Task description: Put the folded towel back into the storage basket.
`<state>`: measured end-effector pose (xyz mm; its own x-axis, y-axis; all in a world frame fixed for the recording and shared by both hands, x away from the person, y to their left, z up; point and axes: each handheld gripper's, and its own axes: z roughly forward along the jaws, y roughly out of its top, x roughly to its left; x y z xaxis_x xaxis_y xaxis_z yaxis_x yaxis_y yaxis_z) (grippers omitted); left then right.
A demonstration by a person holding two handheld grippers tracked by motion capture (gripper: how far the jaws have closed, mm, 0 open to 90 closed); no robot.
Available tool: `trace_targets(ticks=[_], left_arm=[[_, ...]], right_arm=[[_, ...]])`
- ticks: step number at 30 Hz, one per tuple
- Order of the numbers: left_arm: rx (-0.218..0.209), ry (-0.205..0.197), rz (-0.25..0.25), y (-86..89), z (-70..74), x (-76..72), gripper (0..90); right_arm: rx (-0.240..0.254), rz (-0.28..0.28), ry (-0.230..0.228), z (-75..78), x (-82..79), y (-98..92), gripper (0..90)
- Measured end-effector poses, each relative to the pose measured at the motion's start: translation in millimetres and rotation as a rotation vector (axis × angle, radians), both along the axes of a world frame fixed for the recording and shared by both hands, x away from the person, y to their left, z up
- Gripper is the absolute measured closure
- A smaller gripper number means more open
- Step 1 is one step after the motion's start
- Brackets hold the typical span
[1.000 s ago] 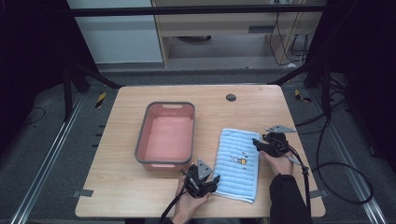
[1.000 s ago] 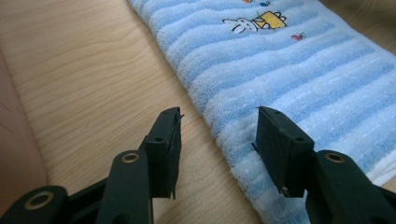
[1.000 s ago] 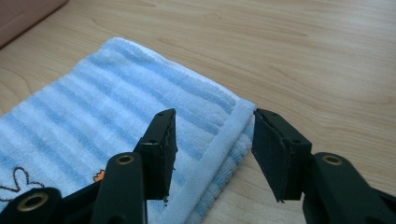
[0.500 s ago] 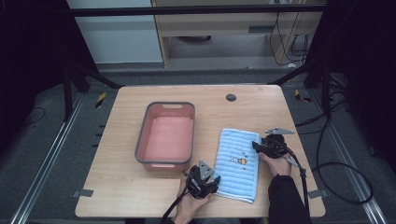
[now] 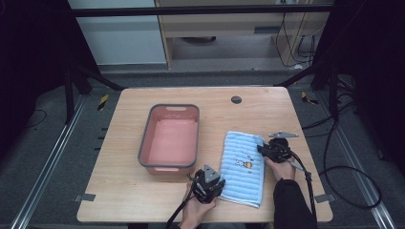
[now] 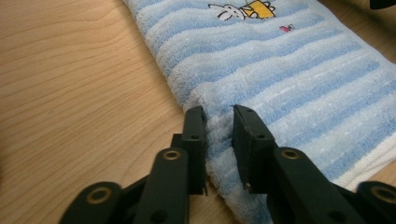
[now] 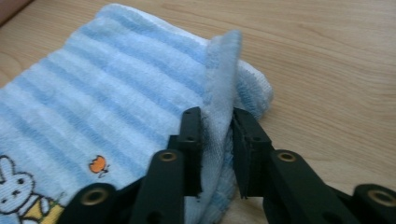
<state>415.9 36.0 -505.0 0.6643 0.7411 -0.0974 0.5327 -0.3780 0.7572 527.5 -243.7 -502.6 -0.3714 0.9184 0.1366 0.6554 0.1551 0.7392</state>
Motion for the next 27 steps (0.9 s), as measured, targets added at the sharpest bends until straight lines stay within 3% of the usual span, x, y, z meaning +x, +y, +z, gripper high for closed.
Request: trace_targets(ticks=[10, 16, 23, 27], left_arm=[[-0.008, -0.009, 0.021, -1.2, 2.2, -3.6, 85.4], [-0.035, -0.015, 0.008, 0.3, 8.7, -7.3, 85.7], [-0.057, -0.051, -0.019, 1.6, 24.0, -14.2, 85.8], [-0.064, -0.067, -0.029, 4.0, 31.0, -16.6, 85.8]], right_arm=[[0.008, 0.023, -0.025, 7.1, -2.8, -1.1, 82.5], [0.014, 0.037, -0.067, 19.6, -9.8, -0.4, 82.7], [-0.006, 0.071, -0.137, 41.1, -17.6, 5.5, 83.0], [0.004, 0.073, -0.154, 50.6, -21.0, 7.2, 83.0]])
